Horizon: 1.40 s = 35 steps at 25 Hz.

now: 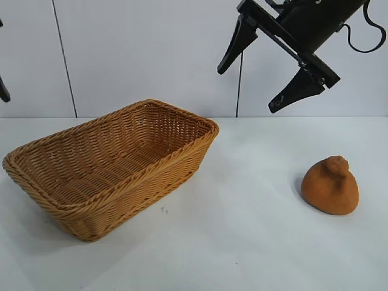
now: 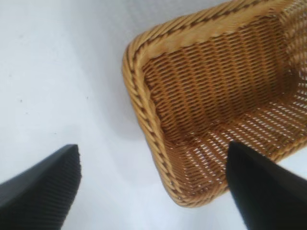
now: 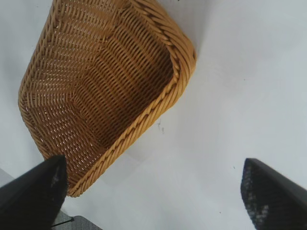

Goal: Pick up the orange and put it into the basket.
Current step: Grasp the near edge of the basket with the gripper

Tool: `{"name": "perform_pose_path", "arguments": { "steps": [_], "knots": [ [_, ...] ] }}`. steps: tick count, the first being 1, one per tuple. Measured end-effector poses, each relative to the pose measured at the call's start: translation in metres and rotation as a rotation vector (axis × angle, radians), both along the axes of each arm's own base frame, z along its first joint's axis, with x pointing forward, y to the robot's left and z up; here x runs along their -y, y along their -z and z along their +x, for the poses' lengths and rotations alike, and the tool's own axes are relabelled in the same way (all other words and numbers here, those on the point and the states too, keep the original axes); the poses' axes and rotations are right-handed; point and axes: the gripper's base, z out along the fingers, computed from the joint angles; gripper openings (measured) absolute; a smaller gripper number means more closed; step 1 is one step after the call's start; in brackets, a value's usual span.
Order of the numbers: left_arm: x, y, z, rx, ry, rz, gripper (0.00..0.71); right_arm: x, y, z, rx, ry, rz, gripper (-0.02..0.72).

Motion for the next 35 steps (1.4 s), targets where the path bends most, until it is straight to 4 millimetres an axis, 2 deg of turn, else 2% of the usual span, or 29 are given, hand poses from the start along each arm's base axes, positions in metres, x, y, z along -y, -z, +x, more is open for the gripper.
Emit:
{"name": "perform_pose_path", "arguments": {
  "steps": [5,10,16,22,25,27,28,33,34,35],
  "knots": [
    [0.017,0.005,0.001,0.028,-0.006,-0.02,0.582,0.0,0.0,0.0,0.0,0.0,0.0,0.675],
    [0.033,0.024,0.009,-0.006,-0.002,-0.029,0.581,0.0,0.0,0.0,-0.001,-0.001,0.0,0.675],
    [0.036,0.049,0.023,-0.009,-0.035,-0.033,0.581,0.0,0.0,0.0,-0.001,-0.001,0.0,0.675],
    [0.038,0.086,0.034,-0.073,-0.076,-0.033,0.581,0.0,0.0,0.0,-0.001,-0.001,0.0,0.675],
    [0.039,0.093,0.035,-0.083,-0.078,-0.039,0.575,0.0,0.0,0.0,-0.001,-0.001,0.0,0.675],
    [0.039,0.093,0.036,-0.072,-0.072,-0.038,0.531,0.0,0.0,0.0,-0.001,-0.001,-0.001,0.675],
    [0.039,0.093,0.036,-0.069,-0.073,-0.039,0.485,0.0,0.0,0.0,-0.001,-0.001,-0.001,0.675],
    [0.04,0.092,0.038,-0.062,-0.075,-0.044,0.111,0.0,0.0,0.0,-0.001,-0.001,-0.001,0.675],
    [0.04,0.091,0.039,-0.067,-0.081,-0.052,0.081,0.0,0.0,0.0,-0.001,-0.001,-0.001,0.675],
    [0.041,0.089,0.04,-0.075,-0.068,-0.051,0.081,0.0,0.0,0.0,-0.001,-0.001,-0.001,0.675]
  ]
}}
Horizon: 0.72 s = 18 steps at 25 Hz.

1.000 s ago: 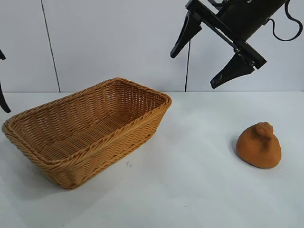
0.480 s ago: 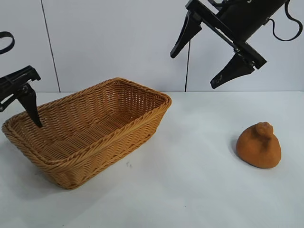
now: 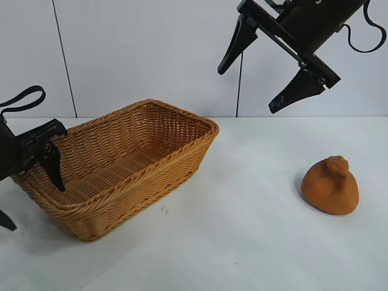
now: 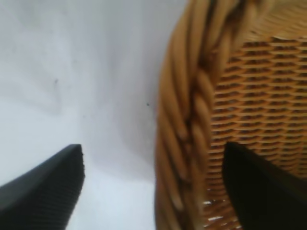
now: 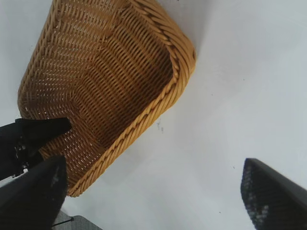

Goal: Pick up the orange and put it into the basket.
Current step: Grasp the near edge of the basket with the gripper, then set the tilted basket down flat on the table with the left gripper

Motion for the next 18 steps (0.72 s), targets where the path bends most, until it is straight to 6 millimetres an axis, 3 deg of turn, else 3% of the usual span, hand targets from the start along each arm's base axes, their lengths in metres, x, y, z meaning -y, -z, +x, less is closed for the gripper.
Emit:
{"name": "perform_pose_path", "arguments": {
  "steps": [9,18],
  "knots": [
    [0.002,-0.056,0.049,0.118,0.272,0.037,0.081,0.0,0.0,0.0,-0.003,-0.002,0.0,0.675],
    [0.012,-0.059,0.088,0.048,0.638,0.066,0.081,0.0,0.0,-0.002,-0.022,-0.015,0.0,0.675]
  ]
}}
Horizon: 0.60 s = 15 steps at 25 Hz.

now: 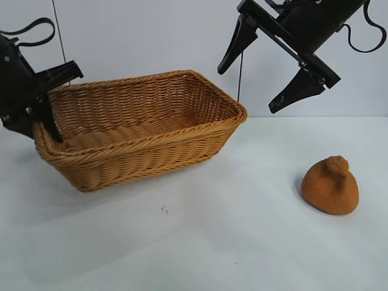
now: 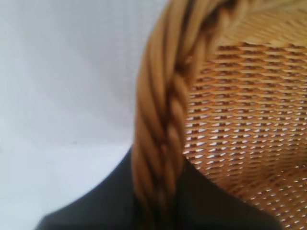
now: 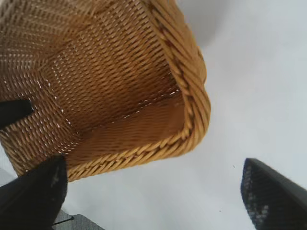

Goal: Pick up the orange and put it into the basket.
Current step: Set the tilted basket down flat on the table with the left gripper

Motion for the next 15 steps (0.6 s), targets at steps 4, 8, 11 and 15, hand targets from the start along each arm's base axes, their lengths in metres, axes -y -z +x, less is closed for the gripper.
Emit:
{"name": "perform_pose_path", "arguments": {
  "steps": [4,8,11,15],
  "knots": [
    [0.002,0.002,0.004,-0.021,0.069,0.006,0.081,0.0,0.0,0.0,0.0,0.0,0.0,0.675],
    [0.003,0.017,0.004,-0.069,0.097,-0.004,0.081,0.0,0.0,0.0,0.0,0.0,-0.001,0.675],
    [0.005,0.024,0.006,-0.074,0.089,-0.016,0.081,0.0,0.0,0.0,0.0,0.0,-0.001,0.675],
    [0.005,0.038,0.01,-0.089,0.08,-0.014,0.081,0.0,0.0,0.0,0.0,0.0,-0.001,0.675]
  ]
}}
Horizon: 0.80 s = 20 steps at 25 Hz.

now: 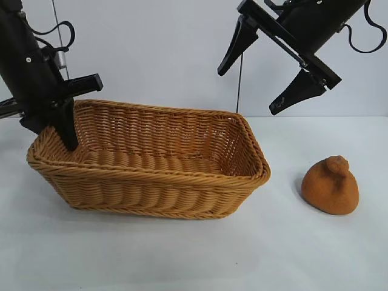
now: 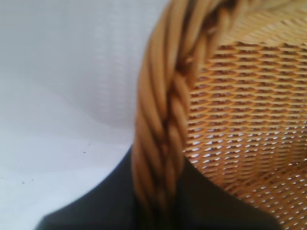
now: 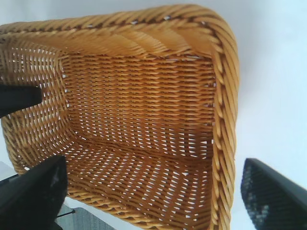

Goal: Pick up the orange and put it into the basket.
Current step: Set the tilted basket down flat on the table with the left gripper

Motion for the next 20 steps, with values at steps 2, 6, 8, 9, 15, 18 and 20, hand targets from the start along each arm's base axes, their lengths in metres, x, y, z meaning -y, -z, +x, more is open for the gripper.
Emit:
{"name": "perform_pose_path", "arguments": {
  "steps": [2,6,8,9,15,18,20],
  "knots": [
    [0.0,0.007,0.0,-0.016,-0.003,-0.001,0.081,0.0,0.0,0.0,0.0,0.0,-0.001,0.675],
    [0.001,0.01,0.001,-0.022,-0.004,-0.002,0.099,0.0,0.0,0.0,0.0,0.0,-0.001,0.675],
    [0.001,0.009,0.001,-0.023,-0.005,-0.003,0.202,0.0,0.0,0.0,0.0,-0.001,-0.002,0.675],
    [0.001,0.009,0.001,-0.023,-0.006,-0.004,0.271,0.0,0.0,0.0,0.0,-0.001,-0.002,0.675],
    [0.001,0.0,-0.001,-0.007,-0.007,-0.013,0.617,0.0,0.0,0.0,0.0,-0.001,-0.002,0.675],
    [0.001,-0.019,-0.003,0.037,-0.005,-0.02,0.643,0.0,0.0,0.0,0.0,-0.001,-0.002,0.675],
    [-0.001,-0.034,-0.006,0.072,0.004,-0.013,0.648,0.0,0.0,0.0,0.0,-0.001,-0.002,0.675]
  ]
}}
